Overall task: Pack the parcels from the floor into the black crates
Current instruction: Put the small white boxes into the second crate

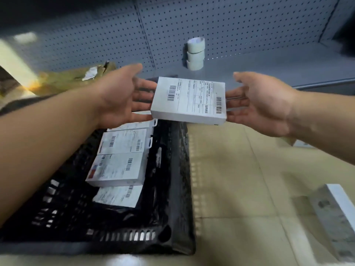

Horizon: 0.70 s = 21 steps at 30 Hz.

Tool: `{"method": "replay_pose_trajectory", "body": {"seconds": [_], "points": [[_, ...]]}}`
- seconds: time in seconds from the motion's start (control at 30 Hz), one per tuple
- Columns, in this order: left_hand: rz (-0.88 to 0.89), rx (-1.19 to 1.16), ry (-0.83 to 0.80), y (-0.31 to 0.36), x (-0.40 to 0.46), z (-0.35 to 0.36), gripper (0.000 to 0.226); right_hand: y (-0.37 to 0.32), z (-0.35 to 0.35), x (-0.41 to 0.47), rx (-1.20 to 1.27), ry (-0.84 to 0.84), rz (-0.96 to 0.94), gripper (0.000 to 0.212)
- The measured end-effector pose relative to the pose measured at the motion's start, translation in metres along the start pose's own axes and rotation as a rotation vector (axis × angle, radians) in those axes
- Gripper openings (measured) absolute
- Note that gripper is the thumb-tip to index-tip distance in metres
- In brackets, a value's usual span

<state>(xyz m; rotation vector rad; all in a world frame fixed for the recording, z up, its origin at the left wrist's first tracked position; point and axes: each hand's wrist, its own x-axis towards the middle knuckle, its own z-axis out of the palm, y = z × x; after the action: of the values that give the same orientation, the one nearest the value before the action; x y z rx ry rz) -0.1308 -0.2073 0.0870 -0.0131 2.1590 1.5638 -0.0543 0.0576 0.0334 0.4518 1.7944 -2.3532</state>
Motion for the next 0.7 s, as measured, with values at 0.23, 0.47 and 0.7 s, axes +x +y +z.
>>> {"method": "replay_pose_trajectory", "body": {"seconds": [0.23,0.47,0.7], "points": [[-0.086,0.092,0.112,-0.025,-0.022,-0.077,0.054,0.011,0.087,0.002,-0.093,-0.112,0.055,0.048],[-0.203,0.393,0.202,-0.069,-0.035,-0.13,0.02,0.028,0.165,0.012,-0.289,-0.259,0.119,0.031],[-0.395,0.619,0.027,-0.112,-0.043,-0.152,0.04,0.074,0.214,0.018,-0.287,-0.291,0.381,0.023]]}}
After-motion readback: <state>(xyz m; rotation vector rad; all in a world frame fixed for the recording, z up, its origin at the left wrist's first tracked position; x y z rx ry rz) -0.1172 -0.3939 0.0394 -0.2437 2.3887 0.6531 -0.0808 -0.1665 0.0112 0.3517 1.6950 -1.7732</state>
